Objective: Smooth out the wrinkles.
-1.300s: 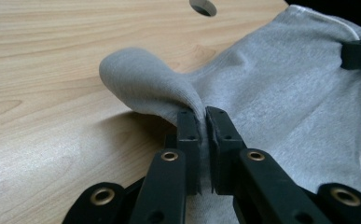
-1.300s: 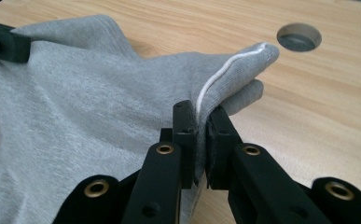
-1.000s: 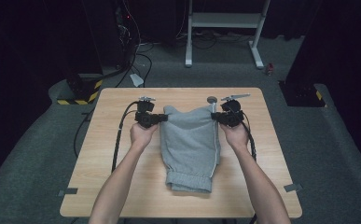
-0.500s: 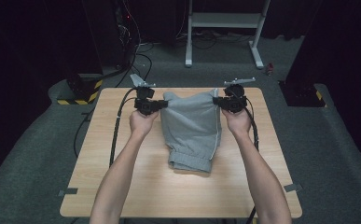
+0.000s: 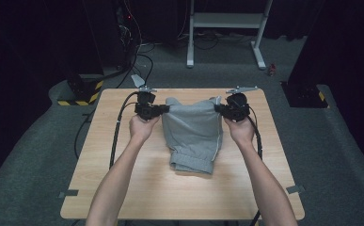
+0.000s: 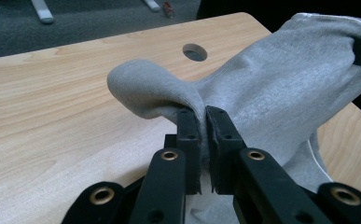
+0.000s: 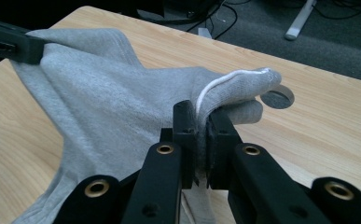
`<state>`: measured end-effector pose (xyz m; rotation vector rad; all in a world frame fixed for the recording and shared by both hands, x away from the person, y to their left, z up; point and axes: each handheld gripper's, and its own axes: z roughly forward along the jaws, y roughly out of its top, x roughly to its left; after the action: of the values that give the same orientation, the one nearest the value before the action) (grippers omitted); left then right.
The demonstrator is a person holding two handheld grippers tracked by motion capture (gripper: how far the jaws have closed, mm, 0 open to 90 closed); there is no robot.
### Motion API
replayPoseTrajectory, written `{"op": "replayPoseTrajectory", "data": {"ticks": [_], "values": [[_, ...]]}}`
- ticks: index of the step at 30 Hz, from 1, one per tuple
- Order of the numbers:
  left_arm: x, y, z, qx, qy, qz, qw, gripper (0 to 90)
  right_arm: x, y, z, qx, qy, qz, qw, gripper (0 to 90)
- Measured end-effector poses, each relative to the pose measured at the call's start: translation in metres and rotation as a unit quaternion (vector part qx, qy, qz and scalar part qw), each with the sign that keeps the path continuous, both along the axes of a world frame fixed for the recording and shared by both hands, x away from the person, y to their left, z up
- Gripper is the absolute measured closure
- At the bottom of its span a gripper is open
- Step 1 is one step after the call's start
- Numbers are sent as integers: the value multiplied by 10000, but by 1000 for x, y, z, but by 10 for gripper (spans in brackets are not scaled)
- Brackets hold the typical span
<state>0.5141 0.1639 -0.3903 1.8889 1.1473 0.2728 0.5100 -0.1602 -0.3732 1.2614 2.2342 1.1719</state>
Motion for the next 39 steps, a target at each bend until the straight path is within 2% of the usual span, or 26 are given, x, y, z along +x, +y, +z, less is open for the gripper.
{"op": "replayPoseTrajectory", "data": {"ticks": [6, 9, 15, 19, 25, 29, 35, 39], "values": [[-11, 5, -4, -75, -28, -75, 9999, 844, -14, -1, -4, 82, 0, 79, 9999, 846], [-16, 6, -4, -76, -103, -131, 9998, 844, -21, 0, -5, 129, -130, 142, 9997, 846], [-24, 8, -6, -193, -122, -207, 9995, 843, -34, -3, -7, 179, -154, 165, 9996, 846], [-27, 6, -6, -97, -171, -227, 9995, 845, -36, -6, -7, 197, -141, 191, 9995, 846], [-32, 5, -8, -163, -142, -270, 9994, 845, -43, -10, -7, 216, -147, 193, 9995, 846], [-35, 4, -11, -95, -90, -313, 9994, 845, -46, -16, -9, 392, -125, 211, 9989, 846], [-39, 5, -16, -144, -86, -343, 9993, 845, -52, -18, -14, 388, -51, 188, 9991, 846], [-41, 7, -18, -192, -65, -324, 9993, 845, -58, -15, -14, 372, -97, 246, 9990, 845]]}}
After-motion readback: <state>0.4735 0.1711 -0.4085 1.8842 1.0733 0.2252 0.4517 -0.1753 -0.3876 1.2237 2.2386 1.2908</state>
